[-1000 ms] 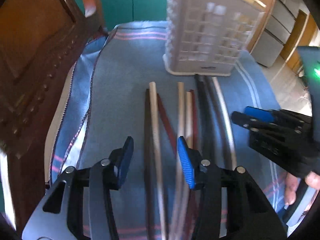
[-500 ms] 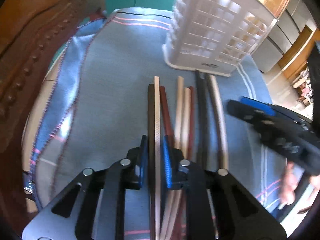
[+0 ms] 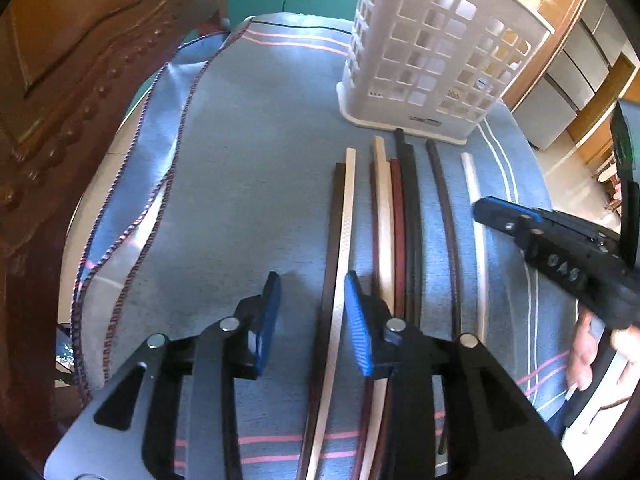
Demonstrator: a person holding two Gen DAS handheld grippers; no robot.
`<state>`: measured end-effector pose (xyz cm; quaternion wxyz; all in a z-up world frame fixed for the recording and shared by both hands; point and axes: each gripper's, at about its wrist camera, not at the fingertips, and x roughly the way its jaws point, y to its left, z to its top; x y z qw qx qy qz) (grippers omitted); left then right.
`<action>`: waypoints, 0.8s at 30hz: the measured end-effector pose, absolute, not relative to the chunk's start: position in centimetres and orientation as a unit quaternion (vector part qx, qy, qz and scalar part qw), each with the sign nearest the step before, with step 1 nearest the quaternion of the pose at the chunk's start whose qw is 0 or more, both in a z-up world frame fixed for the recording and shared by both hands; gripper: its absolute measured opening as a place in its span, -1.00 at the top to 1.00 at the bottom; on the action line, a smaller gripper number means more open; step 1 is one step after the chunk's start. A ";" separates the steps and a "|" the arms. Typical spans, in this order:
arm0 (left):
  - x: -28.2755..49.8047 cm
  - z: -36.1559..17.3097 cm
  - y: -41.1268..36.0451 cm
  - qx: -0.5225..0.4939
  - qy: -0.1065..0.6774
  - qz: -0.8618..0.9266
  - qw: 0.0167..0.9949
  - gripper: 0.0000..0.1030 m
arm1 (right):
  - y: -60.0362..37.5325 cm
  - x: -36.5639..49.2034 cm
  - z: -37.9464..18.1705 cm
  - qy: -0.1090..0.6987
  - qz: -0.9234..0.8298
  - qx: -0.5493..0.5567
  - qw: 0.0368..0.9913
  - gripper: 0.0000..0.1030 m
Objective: Organize utensils
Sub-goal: 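Close left tool on a dark brown chopstick while right tool grasps a light wooden chopstick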
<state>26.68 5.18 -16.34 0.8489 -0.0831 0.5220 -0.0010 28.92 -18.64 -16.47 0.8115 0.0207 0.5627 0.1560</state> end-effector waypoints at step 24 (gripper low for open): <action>25.6 -16.1 3.3 -0.058 0.532 0.024 0.844 0.32 | -24.0 26.4 -16.9 0.535 0.169 0.097 0.822 0.39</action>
